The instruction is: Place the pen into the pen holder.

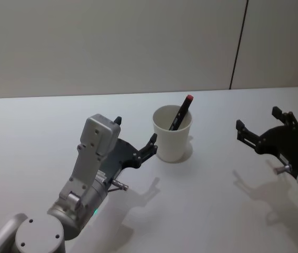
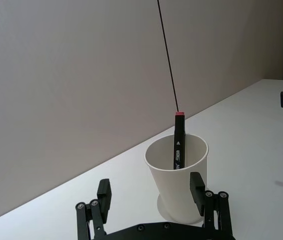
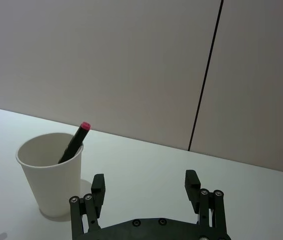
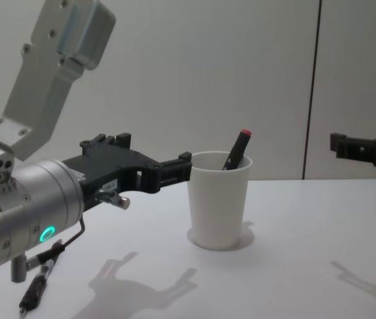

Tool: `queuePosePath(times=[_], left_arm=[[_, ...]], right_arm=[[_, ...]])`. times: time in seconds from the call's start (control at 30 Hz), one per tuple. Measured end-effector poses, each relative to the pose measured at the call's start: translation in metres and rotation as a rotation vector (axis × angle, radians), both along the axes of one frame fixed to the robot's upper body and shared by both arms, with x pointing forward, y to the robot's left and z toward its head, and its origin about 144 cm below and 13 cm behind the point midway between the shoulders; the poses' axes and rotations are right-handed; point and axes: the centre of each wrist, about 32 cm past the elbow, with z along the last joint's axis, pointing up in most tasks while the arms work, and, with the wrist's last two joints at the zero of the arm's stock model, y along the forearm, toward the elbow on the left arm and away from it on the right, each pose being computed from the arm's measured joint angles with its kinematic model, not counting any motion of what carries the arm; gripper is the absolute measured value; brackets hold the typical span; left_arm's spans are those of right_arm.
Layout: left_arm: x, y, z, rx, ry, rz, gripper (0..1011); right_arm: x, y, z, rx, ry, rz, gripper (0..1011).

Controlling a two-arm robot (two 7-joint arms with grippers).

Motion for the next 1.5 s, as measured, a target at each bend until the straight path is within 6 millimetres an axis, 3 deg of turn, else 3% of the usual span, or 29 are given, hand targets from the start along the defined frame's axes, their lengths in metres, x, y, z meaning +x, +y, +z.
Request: queuePosePath(times=[0.9,1.5], left_arm=[[-0.002,-0.001,0.003,-0.003,0.026,0.052,1000],[-0.007,0.005,0.015,0.017,0.199,0.195,1000]], right_arm=[[-0.006,-0.002,-0.001,0.003,0.017,-0.009,1001],[-0.006,-0.003,-0.001,0.003,0.019,-0.011,1001]])
